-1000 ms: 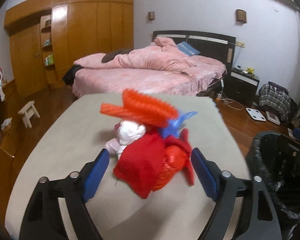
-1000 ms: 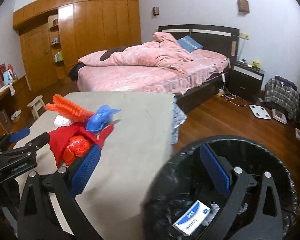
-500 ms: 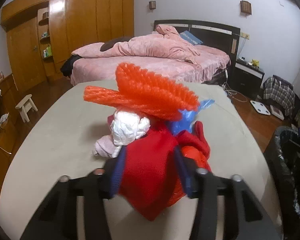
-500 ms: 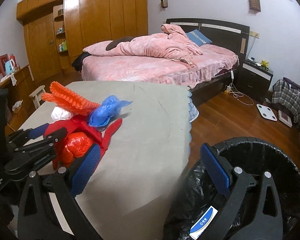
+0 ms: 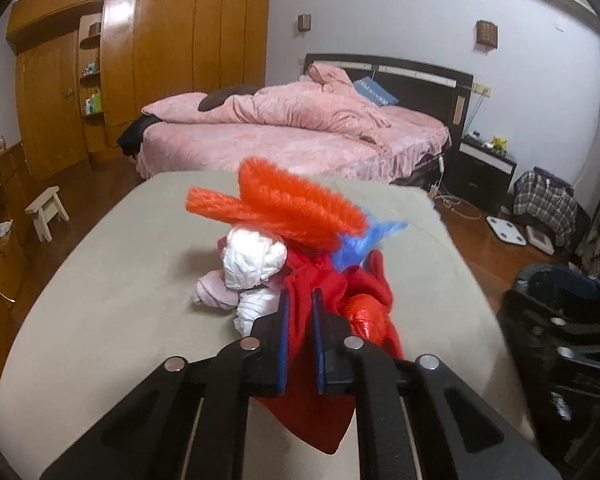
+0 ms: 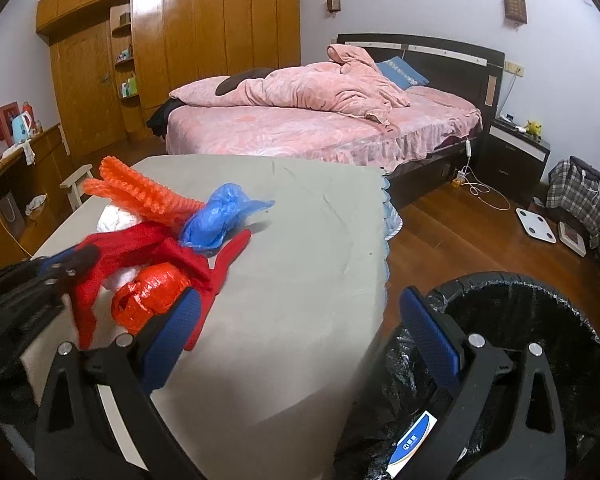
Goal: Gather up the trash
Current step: 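Grasp the red glove with the left gripper, then grasp the red plastic bag with the right gripper while the left gripper holds the glove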
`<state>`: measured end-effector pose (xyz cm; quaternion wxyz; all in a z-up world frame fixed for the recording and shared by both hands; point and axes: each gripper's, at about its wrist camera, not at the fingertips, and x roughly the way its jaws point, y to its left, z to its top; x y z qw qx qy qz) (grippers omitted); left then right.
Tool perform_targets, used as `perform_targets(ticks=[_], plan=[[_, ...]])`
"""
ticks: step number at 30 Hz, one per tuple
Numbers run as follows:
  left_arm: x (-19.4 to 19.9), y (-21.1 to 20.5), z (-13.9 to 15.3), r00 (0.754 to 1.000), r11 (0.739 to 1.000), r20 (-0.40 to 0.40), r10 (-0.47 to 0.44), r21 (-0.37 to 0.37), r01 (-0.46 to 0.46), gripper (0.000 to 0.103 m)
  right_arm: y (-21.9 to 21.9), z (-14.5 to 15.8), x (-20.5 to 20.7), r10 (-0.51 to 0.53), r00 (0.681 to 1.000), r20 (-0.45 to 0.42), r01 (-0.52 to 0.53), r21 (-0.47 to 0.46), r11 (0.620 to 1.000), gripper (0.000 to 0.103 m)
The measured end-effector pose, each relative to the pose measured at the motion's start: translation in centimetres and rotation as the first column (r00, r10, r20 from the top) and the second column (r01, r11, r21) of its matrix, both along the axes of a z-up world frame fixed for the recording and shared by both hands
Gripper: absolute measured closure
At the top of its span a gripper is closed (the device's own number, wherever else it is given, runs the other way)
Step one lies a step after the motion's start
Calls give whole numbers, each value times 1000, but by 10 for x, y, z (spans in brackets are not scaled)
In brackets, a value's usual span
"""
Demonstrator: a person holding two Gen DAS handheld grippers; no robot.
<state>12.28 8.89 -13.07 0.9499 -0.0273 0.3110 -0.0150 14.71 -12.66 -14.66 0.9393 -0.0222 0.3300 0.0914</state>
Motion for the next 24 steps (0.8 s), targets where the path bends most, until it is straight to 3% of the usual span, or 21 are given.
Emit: perform_targets(ticks=[8,16,24], plan=[[-23,23,14,999,999,10,42,1,-42,93,5,1,-2,15,1000,1,-15,8,1000,6],[-33,56,-5,990,990,-37,136,29,-135,93,22,-8,-1,46,999,-22,-45,28,999,6],[-31,96,-9,968,968,-28,250,31,-249,93,62,-14,8,116,993,-23,-115,42,992,9]])
